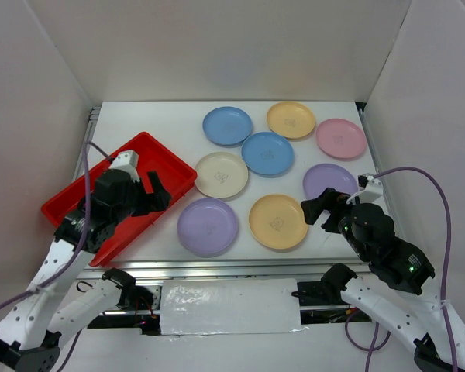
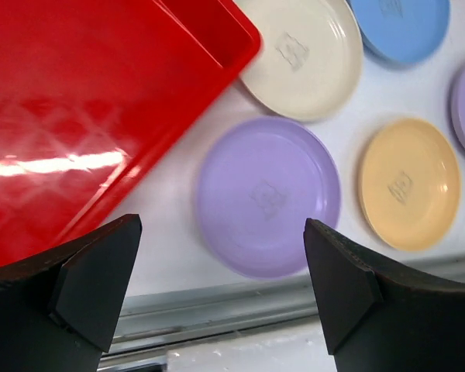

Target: Place the plates into the plastic bin on the countertop

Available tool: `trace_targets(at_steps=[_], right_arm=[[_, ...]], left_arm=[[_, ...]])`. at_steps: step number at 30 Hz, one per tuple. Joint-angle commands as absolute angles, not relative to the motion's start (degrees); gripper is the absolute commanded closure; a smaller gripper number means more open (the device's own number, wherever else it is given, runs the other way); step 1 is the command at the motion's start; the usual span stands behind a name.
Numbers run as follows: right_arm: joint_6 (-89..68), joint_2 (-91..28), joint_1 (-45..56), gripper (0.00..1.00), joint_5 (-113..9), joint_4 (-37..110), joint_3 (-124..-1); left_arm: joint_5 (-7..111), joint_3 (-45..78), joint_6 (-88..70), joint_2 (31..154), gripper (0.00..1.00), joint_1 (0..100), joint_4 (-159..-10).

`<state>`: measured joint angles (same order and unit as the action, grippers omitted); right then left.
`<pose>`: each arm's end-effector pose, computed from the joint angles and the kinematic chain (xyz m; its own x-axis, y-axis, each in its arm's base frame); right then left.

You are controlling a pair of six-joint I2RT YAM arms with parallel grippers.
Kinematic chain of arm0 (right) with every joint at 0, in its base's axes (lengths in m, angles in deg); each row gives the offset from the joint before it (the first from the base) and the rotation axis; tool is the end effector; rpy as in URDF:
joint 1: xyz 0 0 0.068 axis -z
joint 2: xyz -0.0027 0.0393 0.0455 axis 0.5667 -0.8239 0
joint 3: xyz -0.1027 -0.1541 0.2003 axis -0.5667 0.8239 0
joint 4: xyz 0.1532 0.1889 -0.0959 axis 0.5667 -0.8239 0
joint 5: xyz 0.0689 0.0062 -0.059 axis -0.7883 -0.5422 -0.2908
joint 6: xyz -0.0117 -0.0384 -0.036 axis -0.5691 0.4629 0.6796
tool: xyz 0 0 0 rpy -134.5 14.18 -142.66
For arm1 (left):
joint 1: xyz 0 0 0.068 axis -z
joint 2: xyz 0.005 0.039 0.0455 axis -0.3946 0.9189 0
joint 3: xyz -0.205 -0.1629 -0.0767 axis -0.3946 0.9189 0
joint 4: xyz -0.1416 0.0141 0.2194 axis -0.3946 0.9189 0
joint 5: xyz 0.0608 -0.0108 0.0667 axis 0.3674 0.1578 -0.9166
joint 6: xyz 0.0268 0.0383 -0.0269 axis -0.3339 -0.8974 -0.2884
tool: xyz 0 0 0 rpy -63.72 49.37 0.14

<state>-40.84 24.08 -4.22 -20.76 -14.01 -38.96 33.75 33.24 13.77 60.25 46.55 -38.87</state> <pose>0.0635 0.0325 0.3472 -0.4239 0.3647 -0.8290 -0.0341 0.9083 0.4170 0.1383 -0.0529 0.3495 -0.5328 -0.3780 -0.7571 -0.0613 0.9096 -0.4109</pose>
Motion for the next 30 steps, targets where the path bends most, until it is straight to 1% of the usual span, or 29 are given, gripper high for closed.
trace_targets(at_steps=[1,3,7,10,14,17,22,23,26,27,30], right_arm=[[-39.62,23.95,-4.32,0.0,-22.42,-10.75,-39.75],[-39.62,23.69,-4.32,0.0,-23.12,-10.21,-38.79],[-39.79,22.37,-4.41,0.0,-23.74,-9.68,-38.08],[-39.8,22.54,-4.32,0.0,-24.53,-9.77,-37.64],[-39.62,23.86,-4.32,0.0,-25.14,-9.33,-36.94],[-39.45,24.3,-4.32,0.0,-25.58,-9.42,-36.67],[-39.27,24.22,-4.32,0.0,-26.29,-9.68,-36.85],[-39.18,24.22,-4.41,0.0,-26.46,-9.77,-36.85],[-39.27,24.74,-4.24,0.0,-26.9,-9.77,-36.67],[-39.27,24.74,-4.32,0.0,-26.9,-9.77,-36.76],[-39.44,25.18,-4.41,0.0,-27.25,-9.86,-36.5]], left_arm=[[45.26,36.79,18.43,62.5,0.01,48.63,-45.85],[44.21,38.73,20.11,64.7,0.01,53.35,-46.74],[29.49,39.53,25.46,70.15,0.01,61.11,-44.37],[22.26,41.11,31.69,73.93,0.01,65.07,-41.74],[17.42,45.23,38.65,76.91,0.01,67.36,-41.46],[17.57,47.79,40.24,79.81,0.01,67.1,-44.88],[17.58,48.5,42.26,87.19,0.01,67.36,-48.5],[17.14,48.58,42.61,88.16,0.03,67.71,-49.02],[17.31,49.55,43.06,90.63,0.12,67.97,-51.39],[17.66,49.81,42.97,91.16,0.2,68.06,-52.79],[17.58,50.6,43.84,92.3,0.31,68.59,-54.12]])
